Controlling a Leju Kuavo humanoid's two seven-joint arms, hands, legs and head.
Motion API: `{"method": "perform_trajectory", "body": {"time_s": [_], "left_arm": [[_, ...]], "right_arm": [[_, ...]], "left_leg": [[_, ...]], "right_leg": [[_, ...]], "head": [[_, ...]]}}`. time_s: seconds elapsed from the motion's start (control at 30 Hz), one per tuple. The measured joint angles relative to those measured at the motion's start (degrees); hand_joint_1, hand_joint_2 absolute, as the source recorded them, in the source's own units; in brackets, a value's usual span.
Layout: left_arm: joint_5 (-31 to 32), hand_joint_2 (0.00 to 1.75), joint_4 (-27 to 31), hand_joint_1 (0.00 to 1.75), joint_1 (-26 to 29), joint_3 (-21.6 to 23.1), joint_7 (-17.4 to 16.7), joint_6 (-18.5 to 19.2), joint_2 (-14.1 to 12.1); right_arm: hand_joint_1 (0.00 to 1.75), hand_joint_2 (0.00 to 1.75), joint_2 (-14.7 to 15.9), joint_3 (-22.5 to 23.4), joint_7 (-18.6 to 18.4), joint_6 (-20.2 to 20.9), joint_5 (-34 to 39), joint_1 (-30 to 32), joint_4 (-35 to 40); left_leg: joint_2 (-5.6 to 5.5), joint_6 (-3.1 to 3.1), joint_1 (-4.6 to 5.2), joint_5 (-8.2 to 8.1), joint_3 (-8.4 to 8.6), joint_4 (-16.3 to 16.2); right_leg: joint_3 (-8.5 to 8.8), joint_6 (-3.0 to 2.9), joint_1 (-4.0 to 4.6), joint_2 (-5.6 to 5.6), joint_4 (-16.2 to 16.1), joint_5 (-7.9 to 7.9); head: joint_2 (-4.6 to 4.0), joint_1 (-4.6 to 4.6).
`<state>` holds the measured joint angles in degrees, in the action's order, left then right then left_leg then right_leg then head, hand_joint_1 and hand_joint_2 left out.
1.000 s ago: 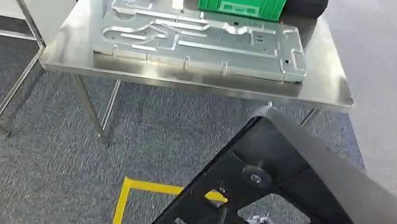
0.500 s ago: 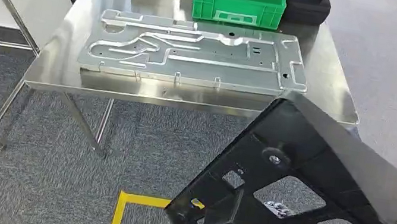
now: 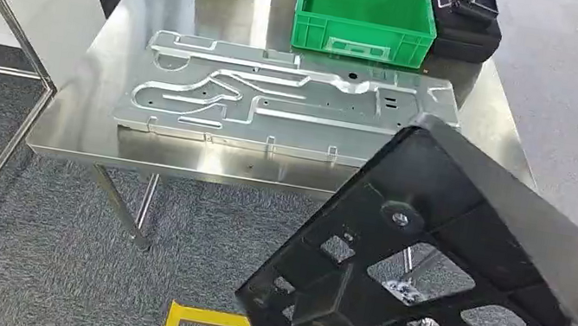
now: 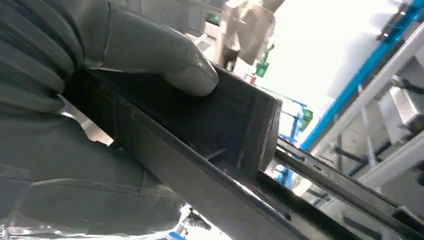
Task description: Take the parts from the cabinet and place them on the table.
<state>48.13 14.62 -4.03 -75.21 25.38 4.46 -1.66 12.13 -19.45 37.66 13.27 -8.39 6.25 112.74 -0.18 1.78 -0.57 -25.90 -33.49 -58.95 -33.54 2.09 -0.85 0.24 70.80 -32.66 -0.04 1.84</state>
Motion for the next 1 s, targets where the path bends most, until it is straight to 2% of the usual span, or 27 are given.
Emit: {"method": "perform_trajectory", "body": {"time_s": [0.07, 0.1, 0.13, 0.17, 0.2, 0.23, 0.27, 0.3, 0.33, 0.37, 0.4, 0.43, 0.47, 0.5, 0.53, 0.57, 0.6, 0.63, 0.67, 0.73, 0.77, 0.8, 0.83, 0.87, 0.93, 0.97, 1.0], "left_arm": [[0.1, 1.75, 0.0, 0.00, 0.0, 0.0, 0.0, 0.0, 0.0], [0.1, 1.75, 0.0, 0.00, 0.1, 0.0, 0.0, 0.0, 0.0], [0.1, 1.75, 0.0, 0.00, 0.1, 0.0, 0.0, -0.1, 0.0], [0.1, 1.75, 0.0, 0.00, 0.1, 0.0, 0.0, -0.1, 0.0], [0.1, 1.75, 0.0, 0.00, 0.1, 0.0, 0.0, -0.1, 0.0], [0.1, 1.75, 0.0, 0.00, 0.2, 0.0, 0.0, -0.1, 0.1], [0.1, 1.75, 0.0, 0.00, 0.2, 0.0, 0.0, -0.1, 0.5], [0.0, 1.75, 0.0, 0.00, 0.1, -0.1, 0.0, -0.1, 0.4], [0.0, 1.75, 0.0, 0.00, 0.2, -0.1, 0.1, -0.1, 0.4], [0.0, 1.75, 0.0, 0.00, 0.3, -0.1, 0.1, -0.2, 0.4], [0.0, 1.75, 0.0, 0.00, 0.2, -0.2, 0.2, -0.2, 0.3], [-0.1, 1.75, 0.1, 0.00, 0.2, -0.2, 0.3, -0.2, 0.3], [-0.1, 1.75, 0.1, 0.00, 0.1, -0.3, 0.6, -0.2, 0.4], [-0.2, 1.75, 0.1, 0.00, 0.0, -0.4, 0.7, -0.2, 0.4], [-0.2, 1.75, 0.1, 0.00, 0.1, -0.5, 0.8, -0.2, 0.4], [-0.1, 1.75, 0.1, 0.00, 0.2, -0.5, 0.8, -0.3, 0.3], [0.2, 1.75, 0.1, 0.00, 0.4, -0.5, 0.9, -0.3, 0.3], [0.5, 1.75, 0.1, 0.00, 0.4, -0.5, 0.8, -0.3, 0.3], [0.7, 1.75, 0.1, 0.00, 0.2, -0.5, 0.8, -0.4, 0.3], [0.9, 1.75, 0.1, 0.00, -0.3, -0.5, 0.9, -0.3, 0.1], [0.9, 1.75, 0.0, 0.00, -0.3, -0.5, 1.0, -0.1, 0.1], [0.9, 1.75, 0.0, 0.00, -0.2, -0.5, 1.0, 0.2, -0.1], [1.0, 1.75, 0.1, 0.00, 0.2, -0.5, 1.3, 0.4, -0.3], [1.1, 1.75, 0.0, 0.00, 0.5, -0.5, 1.5, 0.6, -0.5], [1.2, 1.75, 0.1, 0.00, 0.2, -0.5, 1.7, 1.0, -0.6], [1.4, 1.75, 0.1, 0.00, 0.0, -0.5, 1.9, 1.2, -0.9], [1.7, 1.75, 0.1, 0.00, -0.2, -0.5, 2.0, 1.3, -1.1]], "right_arm": [[1.75, 1.75, -0.2, 0.0, 0.5, -0.1, -0.2, 0.0, -0.4], [1.75, 1.75, -0.2, 0.0, 0.9, -0.2, -0.2, -0.1, -0.6], [1.75, 1.75, -0.3, 0.0, 1.1, -0.2, -0.2, -0.1, -0.7], [1.75, 1.75, -0.3, 0.1, 1.2, -0.3, -0.2, -0.1, -0.8], [1.75, 1.75, -0.3, 0.2, 1.6, -0.6, -0.2, -0.1, -0.8], [1.75, 1.75, -0.3, 0.4, 2.0, -1.0, -0.3, -0.1, -0.8], [1.75, 1.75, -0.3, 0.7, 2.1, -1.4, -0.6, 0.1, -0.8], [1.75, 1.75, -0.3, 0.8, 2.0, -2.2, -1.2, 0.1, -0.7], [1.75, 1.75, -0.4, 1.1, 2.0, -3.2, -1.8, 0.4, -0.3], [1.75, 1.75, -0.5, 1.2, 2.1, -4.5, -2.7, 0.6, 0.3], [1.75, 1.75, -0.5, 1.3, 2.1, -6.2, -3.5, 0.8, 1.0], [1.75, 1.75, -0.6, 1.3, 2.1, -8.2, -4.0, 1.1, 1.8], [1.75, 1.75, -0.6, 1.4, 2.1, -10.5, -4.4, 1.1, 2.5], [1.75, 1.75, -0.5, 1.5, 2.1, -13.5, -4.9, 1.0, 3.2], [1.75, 1.75, -0.4, 1.8, 2.0, -15.7, -5.0, 0.7, 3.4], [1.75, 1.75, -0.2, 2.3, 1.1, -17.3, -5.0, -0.4, 3.4], [1.75, 1.75, 0.2, 3.0, -0.6, -18.4, -4.7, -2.4, 3.0], [1.75, 1.75, 0.8, 4.0, -2.8, -18.9, -3.8, -5.8, 1.9], [1.75, 1.75, 1.4, 5.1, -4.3, -18.9, -2.5, -9.1, 0.3], [1.75, 1.75, 3.5, 9.2, -3.2, -17.0, 2.3, -11.6, -2.2], [1.75, 1.75, 4.9, 12.2, -1.3, -14.6, 5.0, -11.7, -3.1], [1.75, 1.75, 6.5, 15.5, 0.2, -11.4, 6.6, -12.1, -4.5], [1.75, 1.75, 7.6, 19.1, 0.6, -8.6, 6.6, -13.6, -6.2], [1.75, 1.75, 8.6, 22.3, -0.3, -7.7, 5.5, -15.4, -7.6], [1.75, 1.75, 10.9, 26.0, -3.2, -8.3, 1.0, -19.3, -11.0], [1.75, 1.75, 12.1, 27.2, -4.5, -8.8, -1.5, -21.6, -12.9], [1.75, 1.75, 13.4, 28.0, -6.0, -9.7, -4.3, -24.2, -15.1]], "left_leg": [[-0.20, 0.16, 0.16, -1.13, 1.09, 0.0], [-0.32, 0.19, 0.25, -1.72, 1.84, 0.0], [-0.45, 0.15, 0.35, -2.39, 2.74, 0.0], [-0.55, 0.10, 0.49, -3.08, 3.68, 0.0], [-0.59, 0.06, 0.64, -3.76, 4.69, 0.0], [-0.59, 0.03, 0.68, -4.52, 5.07, 0.2], [-0.59, -0.29, 0.91, -5.07, 6.29, -0.2], [-0.82, -0.76, 0.87, -5.50, 6.02, 0.2], [-0.80, -1.01, 0.81, -5.69, 6.40, 0.8], [-0.75, -1.32, 0.92, -4.89, 6.91, -0.1], [-0.80, -1.73, 1.18, -4.67, 7.17, -0.2], [-0.65, -1.79, 0.95, -4.71, 6.73, -1.6], [-0.48, -2.18, 0.92, -4.75, 5.15, -4.7], [-0.43, -2.65, 0.76, -5.91, 2.50, -8.7], [-0.37, -2.96, 0.52, -8.11, -0.20, -12.4], [-0.30, -3.29, 0.32, -10.42, -2.41, -15.0], [-0.27, -3.53, 0.09, -11.61, -4.02, -16.0], [-0.25, -3.91, -0.17, -10.76, -4.75, -15.0], [-0.23, -4.10, -0.39, -7.98, -4.41, -11.8], [-0.14, -4.62, -0.85, 0.46, -2.20, -2.5], [0.00, -4.75, -1.06, 2.15, -2.31, 0.2], [-0.11, -3.28, -0.63, 0.48, -2.38, -0.1], [-0.18, -2.46, -0.65, 1.97, -2.47, -0.4], [-0.16, -2.06, -0.38, 1.88, -2.61, -0.5], [-0.03, -1.18, -0.56, 2.16, -2.31, 0.0], [-0.07, -0.85, -0.53, 2.03, -2.26, 0.0], [-0.09, -0.54, -0.48, 1.94, -2.26, 0.0]], "right_leg": [[-4.91, 0.29, 0.00, -0.01, 4.8, -4.18], [-6.23, 0.09, 0.03, -0.01, 4.8, -4.68], [-6.52, -0.09, 0.10, -0.01, 3.1, -3.63], [-6.07, -0.41, 0.21, 0.00, -0.1, -1.26], [-5.15, -0.95, 0.56, 0.00, -4.2, 2.31], [-4.29, -2.07, 1.02, -0.11, -8.9, 7.66], [-4.74, -2.64, 1.56, 0.04, -9.8, 9.15], [-4.35, -2.87, 1.67, 0.20, -10.2, 7.89], [-4.05, -3.08, 1.67, 0.17, -10.2, 8.83], [-3.46, -3.32, 1.64, 0.26, -11.0, 8.59], [-2.45, -3.51, 1.09, 0.26, -11.8, 8.54], [-1.17, -3.60, 0.86, 0.12, -12.7, 8.57], [-0.37, -3.93, 0.77, 0.07, -13.3, 8.34], [0.00, -4.08, 0.67, 0.02, -13.4, 8.08], [0.32, -4.08, 0.63, 0.01, -13.4, 7.65], [0.62, -4.06, 0.53, 0.08, -13.4, 7.27], [0.95, -3.97, 0.43, 0.34, -13.4, 6.96], [1.42, -3.75, 0.27, 0.74, -13.4, 6.68], [1.95, -3.41, 0.07, 1.07, -13.4, 6.30], [3.13, -2.40, -0.15, 0.84, -13.3, 5.31], [3.40, -1.93, 0.13, 0.45, -12.8, 4.81], [2.95, -1.68, 0.23, 0.35, -12.8, 4.61], [2.77, -1.21, 0.33, 0.32, -12.6, 4.36], [2.77, -0.97, 0.12, 0.38, -12.6, 4.35], [2.81, -0.23, -0.35, 0.33, -12.3, 3.63], [2.02, -0.08, -0.39, 0.08, -10.3, 2.47], [-0.10, 0.09, -0.37, 0.07, -6.4, 0.44]], "head": [[0.00, 0.00], [0.00, 0.00], [0.00, 0.00], [0.00, 0.00], [0.00, 0.00], [0.00, 0.02], [0.00, -0.14], [0.00, -0.15], [0.00, -0.24], [0.00, -0.22], [0.00, -0.26], [0.00, -0.22], [0.00, -0.46], [0.00, -0.46], [0.00, -0.53], [0.00, -0.46], [0.00, -0.50], [0.00, -0.50], [0.00, -0.48], [0.00, -0.48], [0.00, -0.68], [0.00, -0.66], [0.00, -0.44], [0.00, -0.50], [0.00, -0.51], [0.00, -0.37], [0.00, -0.35]]}}
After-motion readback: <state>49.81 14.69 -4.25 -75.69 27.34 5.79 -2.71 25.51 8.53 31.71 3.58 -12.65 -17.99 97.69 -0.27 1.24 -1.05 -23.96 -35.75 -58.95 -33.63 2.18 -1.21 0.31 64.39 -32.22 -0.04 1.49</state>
